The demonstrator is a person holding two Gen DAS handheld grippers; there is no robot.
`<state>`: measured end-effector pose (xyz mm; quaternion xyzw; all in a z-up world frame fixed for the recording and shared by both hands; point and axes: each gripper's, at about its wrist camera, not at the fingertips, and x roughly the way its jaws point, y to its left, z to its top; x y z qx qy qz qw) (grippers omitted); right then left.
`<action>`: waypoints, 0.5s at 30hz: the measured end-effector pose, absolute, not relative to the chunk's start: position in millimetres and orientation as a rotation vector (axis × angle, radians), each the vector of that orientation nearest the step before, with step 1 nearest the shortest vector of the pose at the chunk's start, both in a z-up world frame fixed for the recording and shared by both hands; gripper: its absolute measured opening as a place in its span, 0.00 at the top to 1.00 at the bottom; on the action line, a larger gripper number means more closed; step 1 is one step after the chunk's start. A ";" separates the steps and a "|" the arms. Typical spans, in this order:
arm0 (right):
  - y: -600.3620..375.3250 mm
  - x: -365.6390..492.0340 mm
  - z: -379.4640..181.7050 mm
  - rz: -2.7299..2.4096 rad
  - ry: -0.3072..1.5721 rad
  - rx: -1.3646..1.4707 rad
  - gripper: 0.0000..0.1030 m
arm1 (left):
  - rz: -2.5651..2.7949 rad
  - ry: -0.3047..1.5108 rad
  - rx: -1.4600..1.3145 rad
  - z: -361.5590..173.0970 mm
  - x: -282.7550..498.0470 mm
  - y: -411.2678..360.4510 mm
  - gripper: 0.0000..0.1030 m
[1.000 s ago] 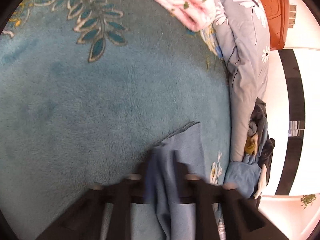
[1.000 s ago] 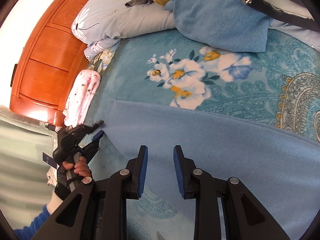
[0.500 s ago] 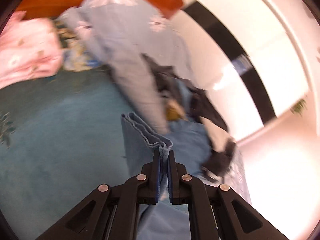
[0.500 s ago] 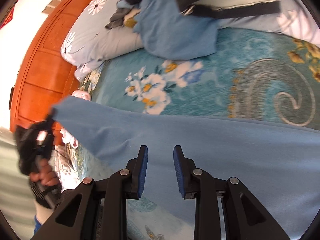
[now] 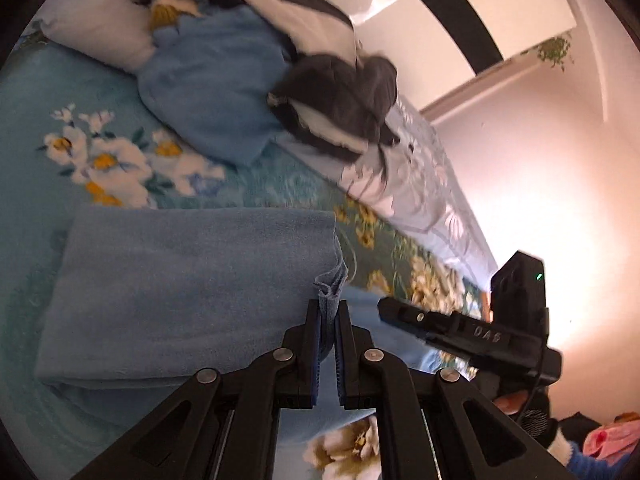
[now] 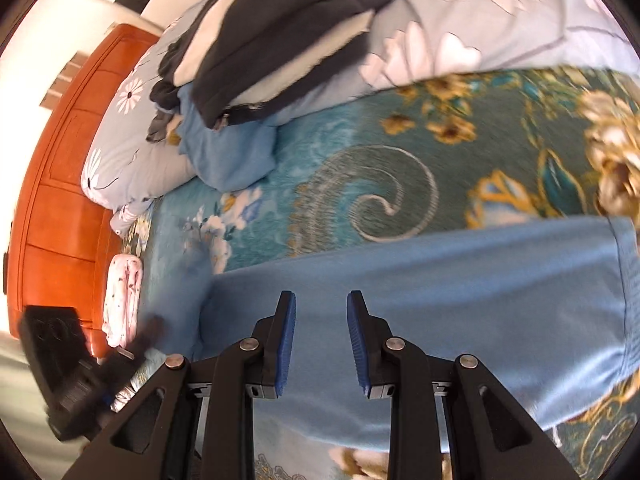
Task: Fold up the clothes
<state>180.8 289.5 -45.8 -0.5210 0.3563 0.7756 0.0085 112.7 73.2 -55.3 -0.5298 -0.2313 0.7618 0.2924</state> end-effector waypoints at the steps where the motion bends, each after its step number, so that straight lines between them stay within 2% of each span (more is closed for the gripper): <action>1: 290.4 182.8 -48.2 2.414 1.117 -1.631 0.74 | 2.017 -0.585 -1.449 -63.1 116.4 81.5 0.94; 7: 286.5 182.5 -60.4 2.382 1.182 -1.663 0.74 | 1.965 -0.523 -1.586 -90.2 126.5 91.4 0.89; 11: 277.2 176.5 -65.1 2.392 1.189 -1.703 0.73 | 1.881 -0.598 -1.584 -89.1 136.8 81.5 0.67; 15: 271.4 175.5 -69.0 2.392 1.200 -1.736 0.67 | 1.886 -0.688 -1.506 -70.5 139.9 49.6 0.61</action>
